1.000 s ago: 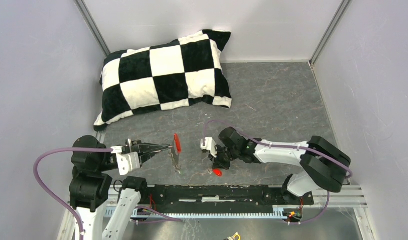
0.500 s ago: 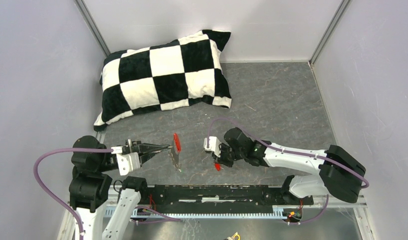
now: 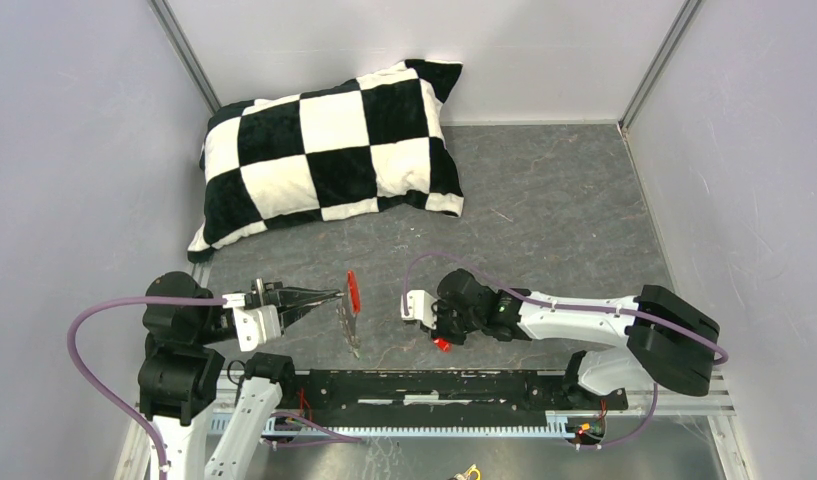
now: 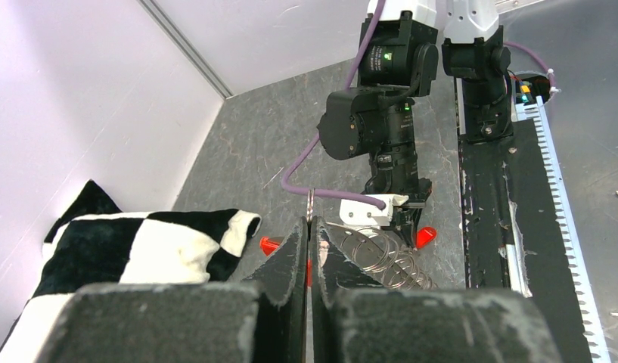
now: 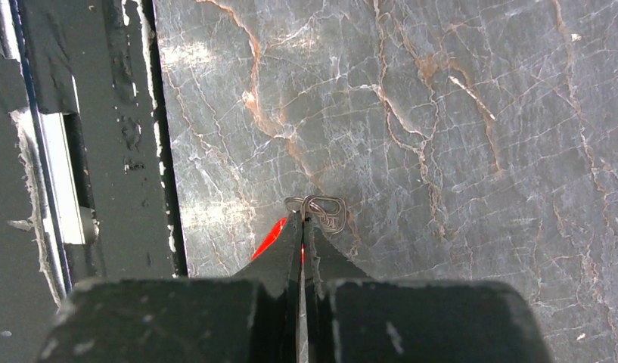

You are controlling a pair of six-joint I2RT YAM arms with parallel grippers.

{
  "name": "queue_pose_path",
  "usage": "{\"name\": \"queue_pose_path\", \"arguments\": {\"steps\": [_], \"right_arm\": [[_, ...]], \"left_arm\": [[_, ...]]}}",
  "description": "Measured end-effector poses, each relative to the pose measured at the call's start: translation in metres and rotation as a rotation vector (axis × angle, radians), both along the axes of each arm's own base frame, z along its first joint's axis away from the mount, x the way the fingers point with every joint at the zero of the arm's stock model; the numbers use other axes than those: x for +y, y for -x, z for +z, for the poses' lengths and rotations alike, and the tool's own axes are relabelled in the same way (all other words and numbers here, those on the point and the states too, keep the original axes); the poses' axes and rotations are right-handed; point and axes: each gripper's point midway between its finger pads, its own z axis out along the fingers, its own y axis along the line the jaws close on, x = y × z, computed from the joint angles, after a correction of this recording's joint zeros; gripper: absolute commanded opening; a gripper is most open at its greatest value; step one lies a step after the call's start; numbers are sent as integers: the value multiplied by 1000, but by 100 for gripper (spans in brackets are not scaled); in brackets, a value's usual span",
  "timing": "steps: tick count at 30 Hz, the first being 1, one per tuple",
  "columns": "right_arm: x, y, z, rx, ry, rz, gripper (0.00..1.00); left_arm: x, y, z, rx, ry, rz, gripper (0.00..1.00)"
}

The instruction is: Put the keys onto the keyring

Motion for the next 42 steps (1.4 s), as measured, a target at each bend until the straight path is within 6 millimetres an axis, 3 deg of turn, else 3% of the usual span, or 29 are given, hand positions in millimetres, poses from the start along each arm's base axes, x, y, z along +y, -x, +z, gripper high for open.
{"name": "queue_pose_path", "arguments": {"steps": [6, 11, 21, 25, 32, 36, 42], "right_arm": [[8, 1, 6, 16, -59, 5, 0], [11, -6, 16, 36, -130, -27, 10], [-8, -15, -16, 105, -4, -52, 16], [-7, -21, -14, 95, 8, -47, 23], [-6, -37, -4, 49, -8, -48, 25], [-5, -39, 5, 31, -34, -40, 43], [-2, -33, 14, 16, -79, 9, 56]], "left_arm": [[0, 1, 0, -3, 0, 0, 2], [0, 1, 0, -5, 1, 1, 2], [0, 1, 0, -4, 0, 1, 2], [0, 1, 0, -4, 0, 1, 2], [0, 1, 0, -4, 0, 1, 2], [0, 1, 0, -4, 0, 1, 2], [0, 1, 0, -4, 0, 1, 2]]}}
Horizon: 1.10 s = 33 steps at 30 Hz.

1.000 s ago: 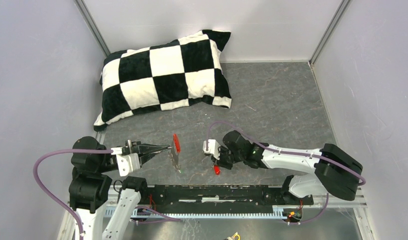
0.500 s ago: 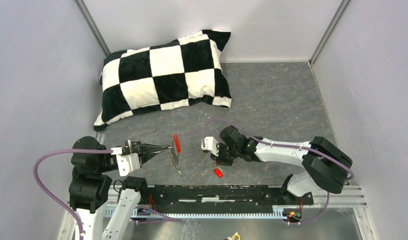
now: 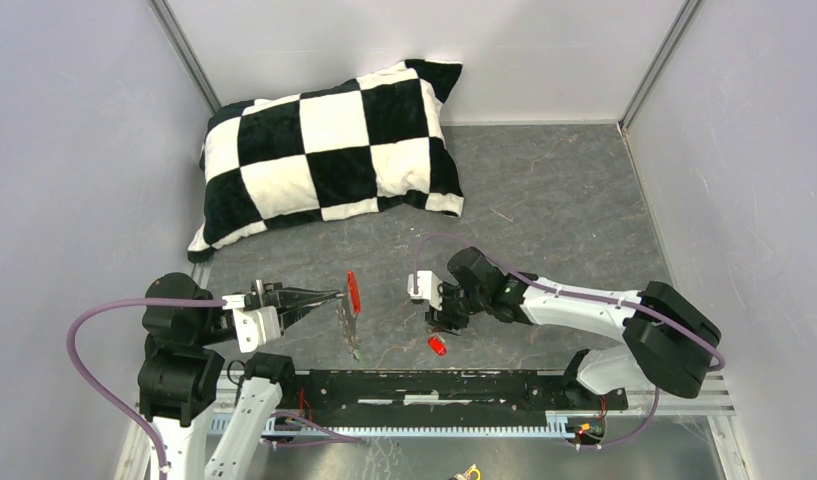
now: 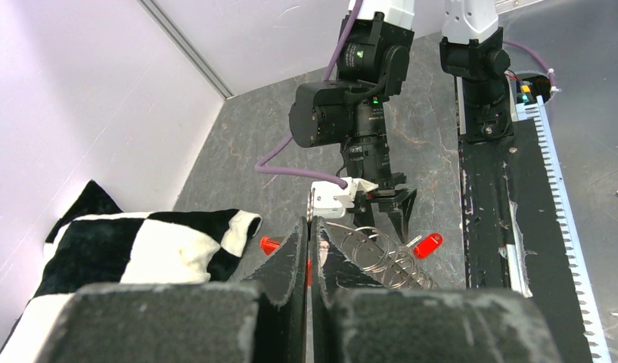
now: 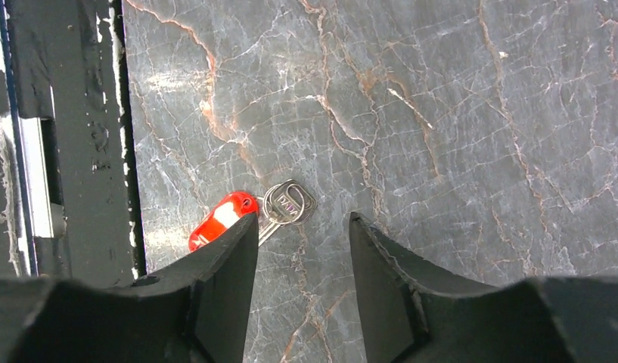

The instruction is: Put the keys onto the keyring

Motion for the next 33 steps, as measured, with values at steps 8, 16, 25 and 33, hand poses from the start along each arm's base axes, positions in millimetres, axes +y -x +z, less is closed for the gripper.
{"name": "queue_pose_path", "arguments": {"steps": [8, 16, 25, 33], "right_arm": [[5, 20, -15, -7, 48, 79, 58], [1, 15, -26, -40, 97, 77, 55], [6, 9, -32, -48, 126, 97, 53], [10, 9, -33, -44, 137, 121, 44]], "left_arm": [[0, 0, 0, 0, 0, 0, 2], [0, 0, 0, 0, 0, 2, 2], [0, -1, 0, 0, 0, 3, 2], [0, -1, 0, 0, 0, 5, 2]]}}
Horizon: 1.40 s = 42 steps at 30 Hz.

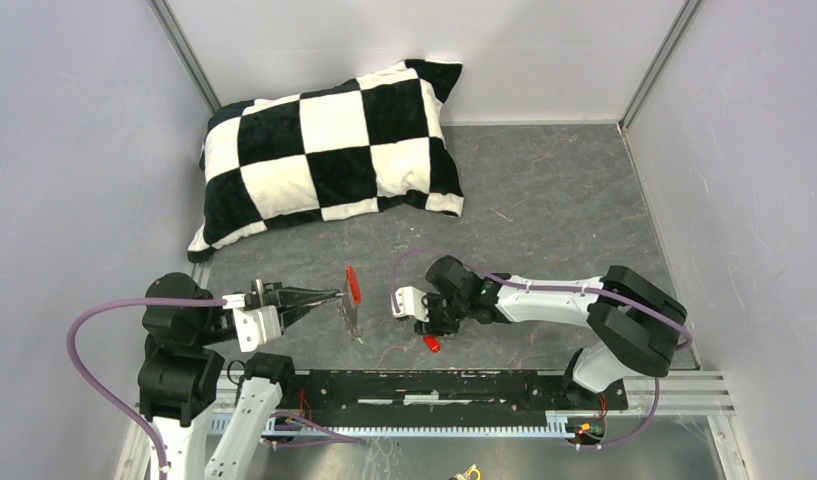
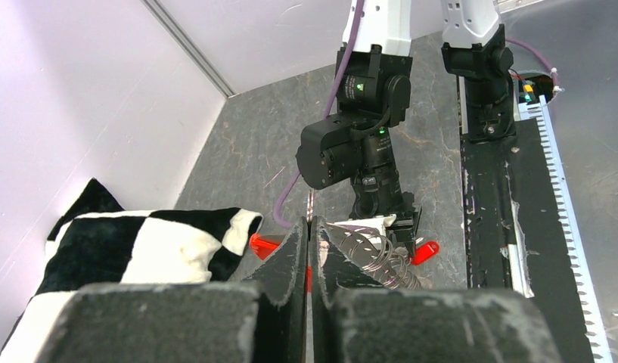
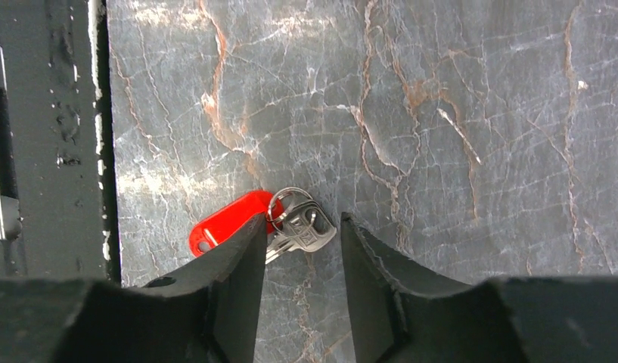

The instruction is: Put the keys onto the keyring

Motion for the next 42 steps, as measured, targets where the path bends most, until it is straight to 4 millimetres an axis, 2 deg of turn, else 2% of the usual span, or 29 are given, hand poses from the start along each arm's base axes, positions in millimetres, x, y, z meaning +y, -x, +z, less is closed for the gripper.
{"name": "queue_pose_path", "arguments": {"steps": [5, 11, 15, 17, 19, 27, 42], "right_arm": [[4, 2, -1, 23, -1, 19, 35], [3, 7, -1, 67, -11, 41, 19], [4, 10, 0, 101, -22, 52, 15], [4, 11, 0, 111, -26, 53, 19], [4, 11, 1, 116, -26, 52, 30], [3, 8, 0, 121, -18, 9, 43], [5, 1, 3, 119, -23, -46, 49]], "left_arm": [[1, -1, 0, 0, 0, 8, 2], [1, -3, 0, 0, -1, 21, 3], [2, -4, 0, 0, -1, 23, 3], [2, -4, 0, 1, -1, 23, 3], [2, -4, 0, 1, -1, 23, 3], [2, -4, -1, 2, -2, 23, 3], [2, -3, -1, 3, -2, 23, 2]]}}
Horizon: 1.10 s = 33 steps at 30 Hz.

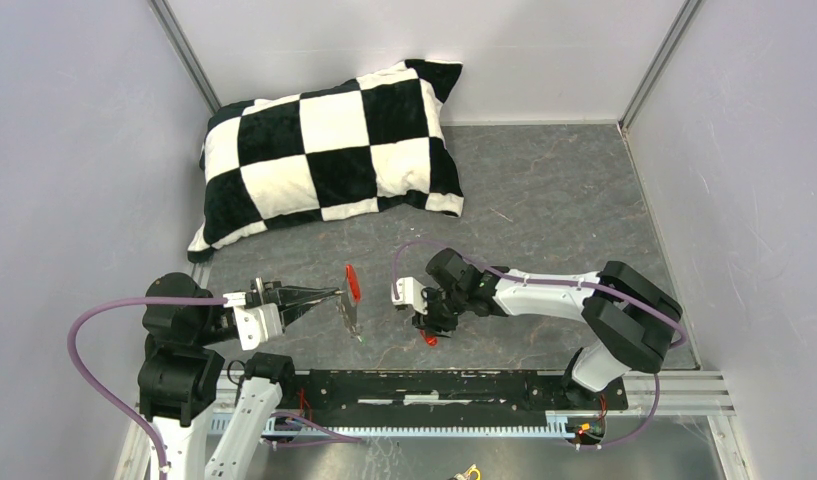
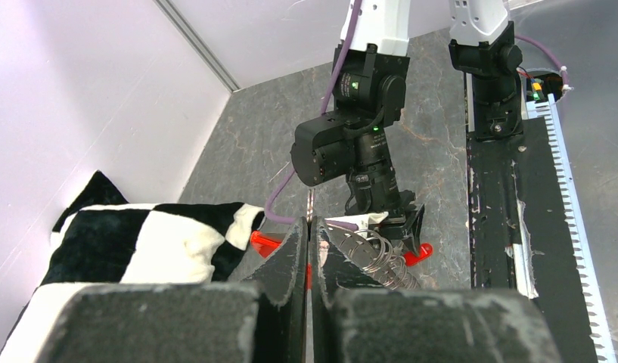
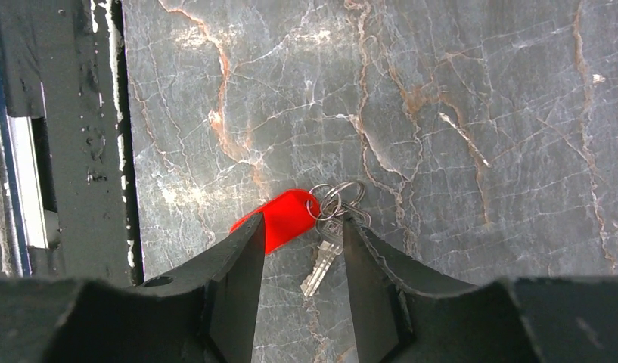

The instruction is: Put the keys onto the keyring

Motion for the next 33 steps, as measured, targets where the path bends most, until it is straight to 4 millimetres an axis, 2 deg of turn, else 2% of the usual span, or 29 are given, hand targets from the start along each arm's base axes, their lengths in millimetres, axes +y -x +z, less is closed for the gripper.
{"name": "queue_pose_path", "arguments": {"steps": [7, 13, 23, 33], "right_arm": [[7, -9, 9, -2, -15, -43, 52], [12, -12, 15, 4, -32, -68, 50], [8, -14, 2, 19, 10, -105, 45], [12, -21, 5, 5, -6, -153, 40]], "left_arm": [[0, 1, 0, -1, 0, 0, 2], [0, 2, 0, -3, 0, 0, 2], [0, 3, -2, 11, -1, 0, 2], [0, 3, -2, 11, -1, 0, 2]]}}
